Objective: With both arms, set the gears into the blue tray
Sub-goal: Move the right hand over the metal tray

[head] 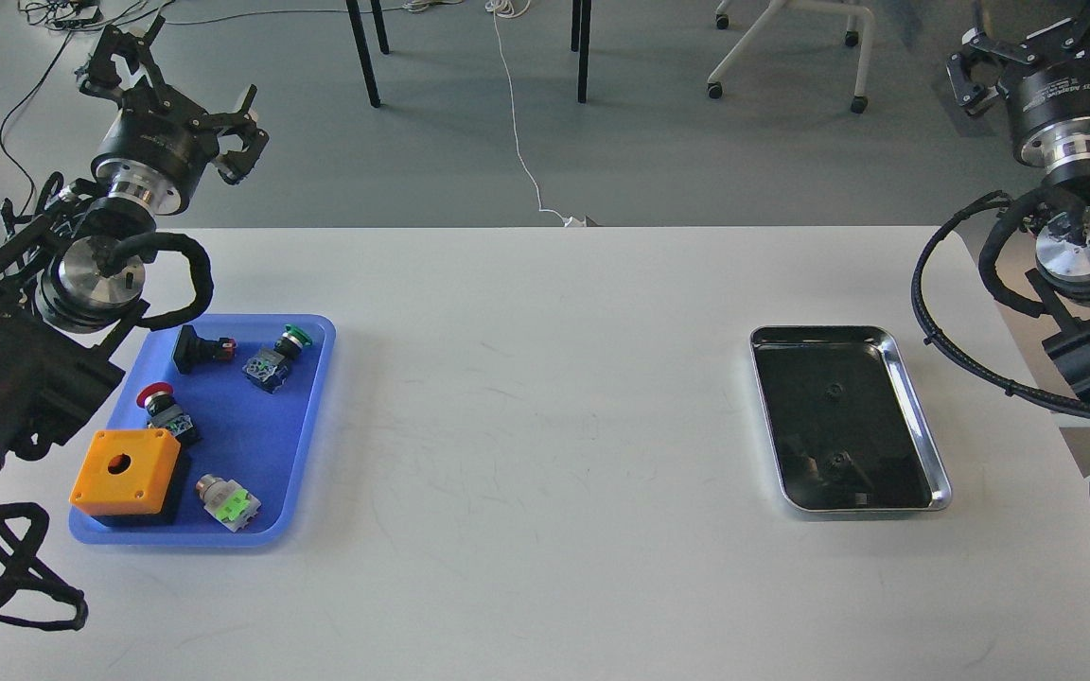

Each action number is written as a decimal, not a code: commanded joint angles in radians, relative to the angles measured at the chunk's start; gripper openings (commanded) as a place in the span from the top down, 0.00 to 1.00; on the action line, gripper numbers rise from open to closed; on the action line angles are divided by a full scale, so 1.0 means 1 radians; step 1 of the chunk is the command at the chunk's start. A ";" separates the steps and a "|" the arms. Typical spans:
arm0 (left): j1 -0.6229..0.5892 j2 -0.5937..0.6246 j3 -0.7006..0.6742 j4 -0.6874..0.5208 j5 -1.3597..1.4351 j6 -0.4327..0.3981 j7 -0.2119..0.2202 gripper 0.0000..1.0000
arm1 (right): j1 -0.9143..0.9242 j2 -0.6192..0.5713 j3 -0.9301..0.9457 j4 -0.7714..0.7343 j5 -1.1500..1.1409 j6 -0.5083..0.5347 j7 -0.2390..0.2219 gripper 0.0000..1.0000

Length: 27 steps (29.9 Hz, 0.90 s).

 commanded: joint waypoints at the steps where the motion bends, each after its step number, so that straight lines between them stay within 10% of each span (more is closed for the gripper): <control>1: -0.003 0.004 -0.001 0.000 0.000 -0.001 -0.010 0.02 | -0.001 -0.004 -0.003 0.000 0.000 0.012 -0.001 0.01; 10: -0.003 0.012 0.005 0.001 0.005 -0.006 -0.004 0.02 | 0.094 -0.048 -0.169 -0.002 -0.002 0.013 0.001 0.01; 27: 0.001 0.093 0.001 -0.002 0.005 -0.051 -0.007 0.02 | 0.715 -0.041 -1.401 0.176 -0.233 0.037 0.005 0.01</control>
